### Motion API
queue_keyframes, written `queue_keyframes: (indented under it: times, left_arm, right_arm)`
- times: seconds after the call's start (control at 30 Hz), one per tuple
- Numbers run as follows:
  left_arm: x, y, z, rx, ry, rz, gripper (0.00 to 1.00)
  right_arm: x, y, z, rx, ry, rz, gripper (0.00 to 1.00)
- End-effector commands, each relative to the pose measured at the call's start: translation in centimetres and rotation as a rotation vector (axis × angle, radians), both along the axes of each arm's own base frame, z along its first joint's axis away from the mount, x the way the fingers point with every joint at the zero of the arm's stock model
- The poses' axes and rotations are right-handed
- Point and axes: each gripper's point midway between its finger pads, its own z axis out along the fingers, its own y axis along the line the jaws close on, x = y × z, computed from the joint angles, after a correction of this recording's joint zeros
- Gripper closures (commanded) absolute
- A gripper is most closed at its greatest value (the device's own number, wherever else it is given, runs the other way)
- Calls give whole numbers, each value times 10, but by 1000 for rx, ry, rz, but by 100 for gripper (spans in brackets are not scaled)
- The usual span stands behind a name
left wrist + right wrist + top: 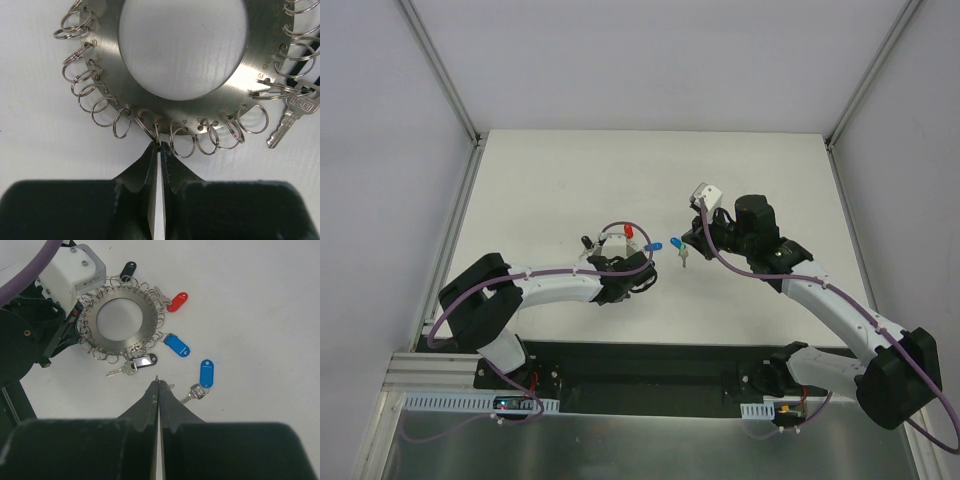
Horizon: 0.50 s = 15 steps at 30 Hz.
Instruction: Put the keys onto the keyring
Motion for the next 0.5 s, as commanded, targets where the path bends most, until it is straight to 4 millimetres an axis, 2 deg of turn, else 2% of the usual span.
queue_keyframes:
  times: [0.0,0.1,0.3,0.47]
  left_arm:
    - [3,10,1,21,-27,35,100]
    - [3,13,3,21,-36,37,100]
    - [8,32,11,13,-73,81,100]
    - [9,42,10,22,-67,96,100]
  right_arm:
    - [-1,6,7,26,-16,29,99]
    - [-1,7,7,25,-14,29,99]
    - [0,6,6,25,-14,26,99]
    - [-1,7,6,25,-13,30,99]
